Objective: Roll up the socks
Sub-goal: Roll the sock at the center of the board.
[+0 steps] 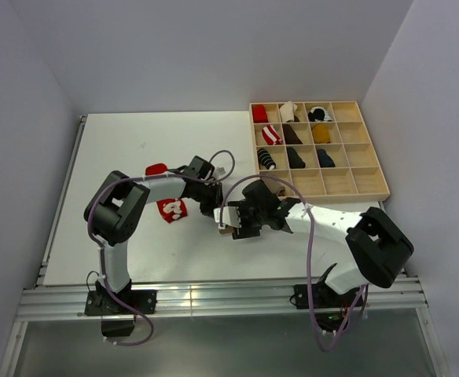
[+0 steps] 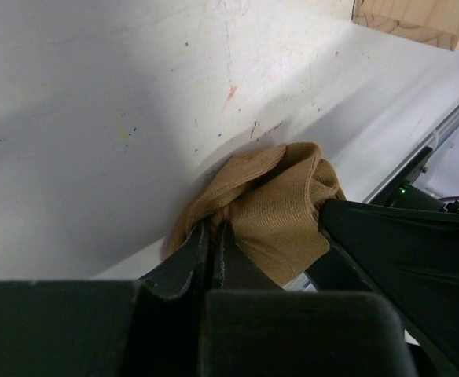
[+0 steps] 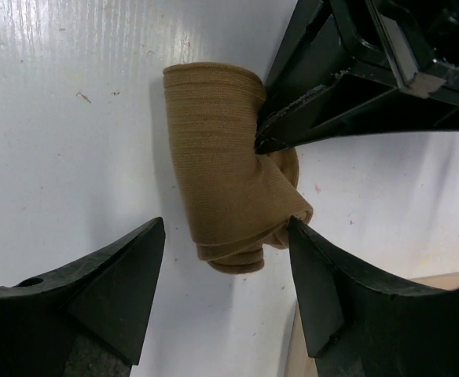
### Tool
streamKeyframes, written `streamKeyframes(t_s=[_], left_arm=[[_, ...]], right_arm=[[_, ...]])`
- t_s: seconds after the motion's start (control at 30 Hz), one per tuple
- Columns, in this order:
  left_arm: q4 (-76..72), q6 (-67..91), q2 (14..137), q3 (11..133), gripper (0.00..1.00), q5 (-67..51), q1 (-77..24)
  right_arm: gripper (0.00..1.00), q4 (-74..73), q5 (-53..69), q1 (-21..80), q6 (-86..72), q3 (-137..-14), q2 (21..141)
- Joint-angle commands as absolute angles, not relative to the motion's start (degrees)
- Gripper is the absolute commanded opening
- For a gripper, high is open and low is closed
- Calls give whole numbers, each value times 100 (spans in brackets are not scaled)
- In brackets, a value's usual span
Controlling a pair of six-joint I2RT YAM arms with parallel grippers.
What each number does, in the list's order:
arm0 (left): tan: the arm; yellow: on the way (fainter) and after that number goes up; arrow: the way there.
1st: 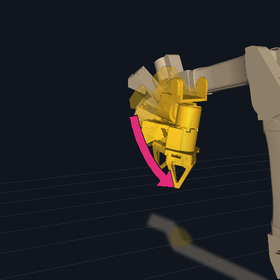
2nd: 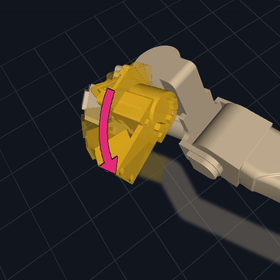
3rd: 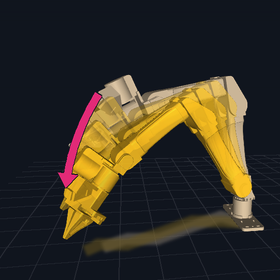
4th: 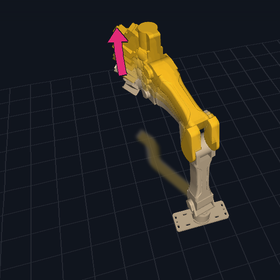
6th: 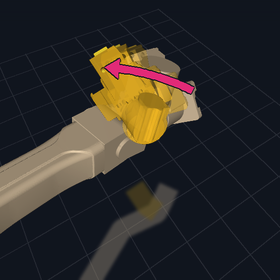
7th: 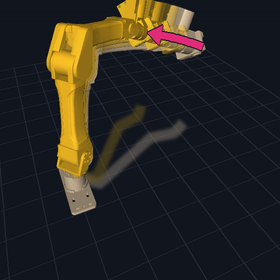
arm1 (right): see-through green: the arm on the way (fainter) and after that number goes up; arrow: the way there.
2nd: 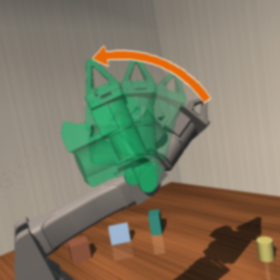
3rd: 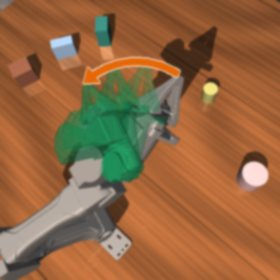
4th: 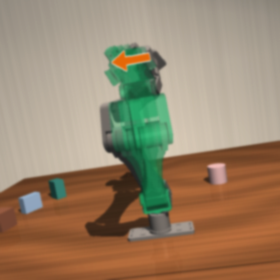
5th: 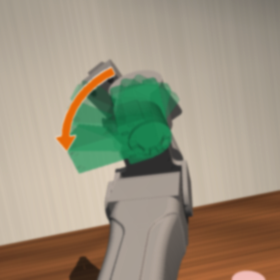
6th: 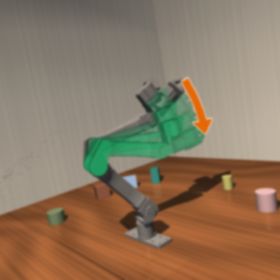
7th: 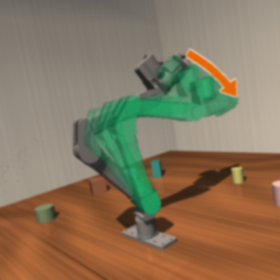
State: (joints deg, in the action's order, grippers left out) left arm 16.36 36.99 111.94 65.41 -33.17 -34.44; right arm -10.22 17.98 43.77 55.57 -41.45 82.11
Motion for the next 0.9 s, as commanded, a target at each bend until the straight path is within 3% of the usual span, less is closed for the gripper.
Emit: streamKeyframes(t_s=[0.0,0.23,0.27,0.37,0.5,0.63,0.87], left_arm=[[2672,3173,11724,6258,0,-2575,-3516],[2479,3278,11654,6205,0,-2742,-3507],[2461,3304,11646,6205,0,-2733,-3507],[2338,3419,11558,6144,0,-2733,-3498],[1944,3682,11252,5925,2,-2619,-3454],[1400,4138,10803,5608,15,-2374,-3366],[485,4675,10038,5098,29,-1785,-3226]], right_arm=[[70,-949,1653,4447,5687,-4517,8410],[53,-1511,1775,4438,5493,-5132,8982],[44,-1634,1775,4430,5484,-5220,9061],[33,-2029,1889,4395,5423,-5484,9298],[31,-2845,2161,4219,5379,-5879,9597],[30,-3295,2487,4000,5326,-6213,9791],[30,-3498,2505,3929,5326,-6302,10002]])
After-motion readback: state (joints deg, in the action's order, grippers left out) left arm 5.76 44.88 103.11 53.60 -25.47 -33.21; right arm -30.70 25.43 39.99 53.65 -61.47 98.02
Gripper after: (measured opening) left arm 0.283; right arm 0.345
